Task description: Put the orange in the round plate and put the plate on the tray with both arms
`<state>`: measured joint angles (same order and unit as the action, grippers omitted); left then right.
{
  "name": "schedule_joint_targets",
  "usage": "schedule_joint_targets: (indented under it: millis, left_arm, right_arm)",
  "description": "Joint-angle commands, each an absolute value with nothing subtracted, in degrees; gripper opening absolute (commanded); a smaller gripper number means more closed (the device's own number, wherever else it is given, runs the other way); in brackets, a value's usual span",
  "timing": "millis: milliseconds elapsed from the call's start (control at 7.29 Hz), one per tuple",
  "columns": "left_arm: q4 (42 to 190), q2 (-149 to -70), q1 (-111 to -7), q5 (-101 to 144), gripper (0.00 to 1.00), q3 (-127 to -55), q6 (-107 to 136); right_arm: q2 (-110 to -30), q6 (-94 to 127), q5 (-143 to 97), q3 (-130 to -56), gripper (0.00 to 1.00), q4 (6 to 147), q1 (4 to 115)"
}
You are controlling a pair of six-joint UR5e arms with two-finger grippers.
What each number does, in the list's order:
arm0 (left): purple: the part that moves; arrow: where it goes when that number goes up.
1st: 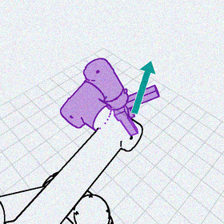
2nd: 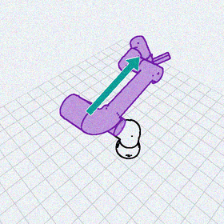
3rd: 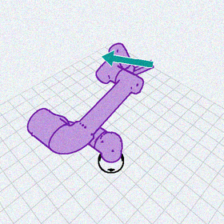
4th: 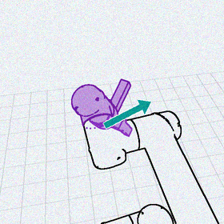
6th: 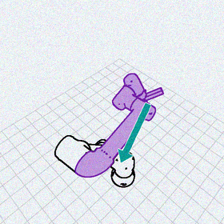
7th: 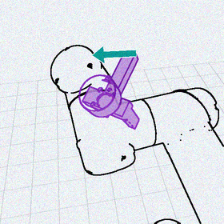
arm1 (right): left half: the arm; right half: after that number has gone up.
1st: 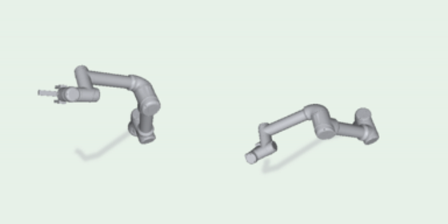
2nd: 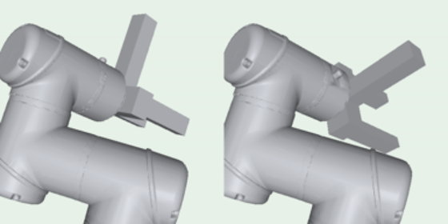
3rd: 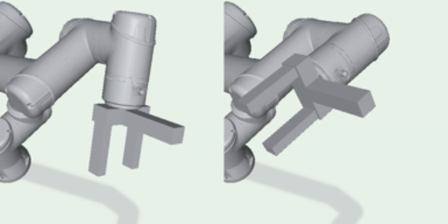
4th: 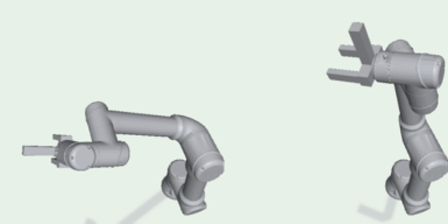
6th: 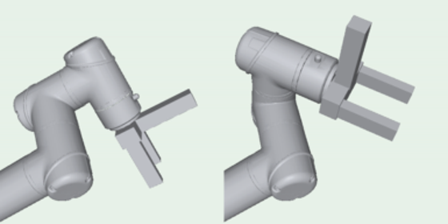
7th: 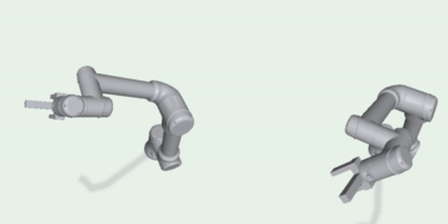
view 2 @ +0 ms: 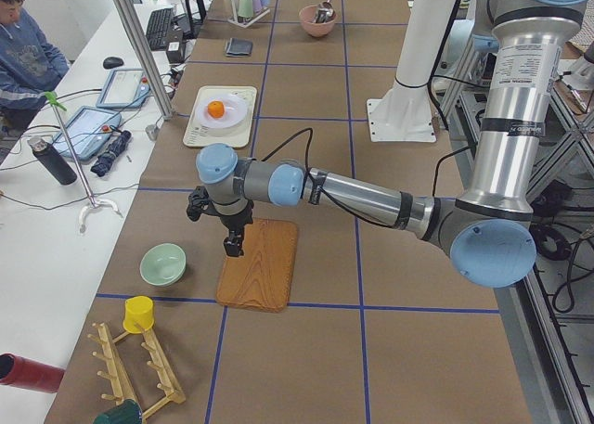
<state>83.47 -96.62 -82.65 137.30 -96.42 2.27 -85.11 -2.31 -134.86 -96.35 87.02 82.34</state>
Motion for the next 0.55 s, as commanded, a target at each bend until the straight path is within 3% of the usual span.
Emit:
schedule_joint_targets:
  millis: [0, 412]
  left_arm:
    - [83.5, -96.59, -85.15, 137.81, 0.98, -92.57, 2.11]
    - [86.04, -92.29, -87.89, 137.72, 0.98, -94.57, 2.55]
  right_arm:
    - [-85.95, -2.29, -134.92, -96.68, 1.0, 87.01, 82.35]
    - [-87.44, -1.85, -135.18, -97.38, 1.0, 87.01, 82.35]
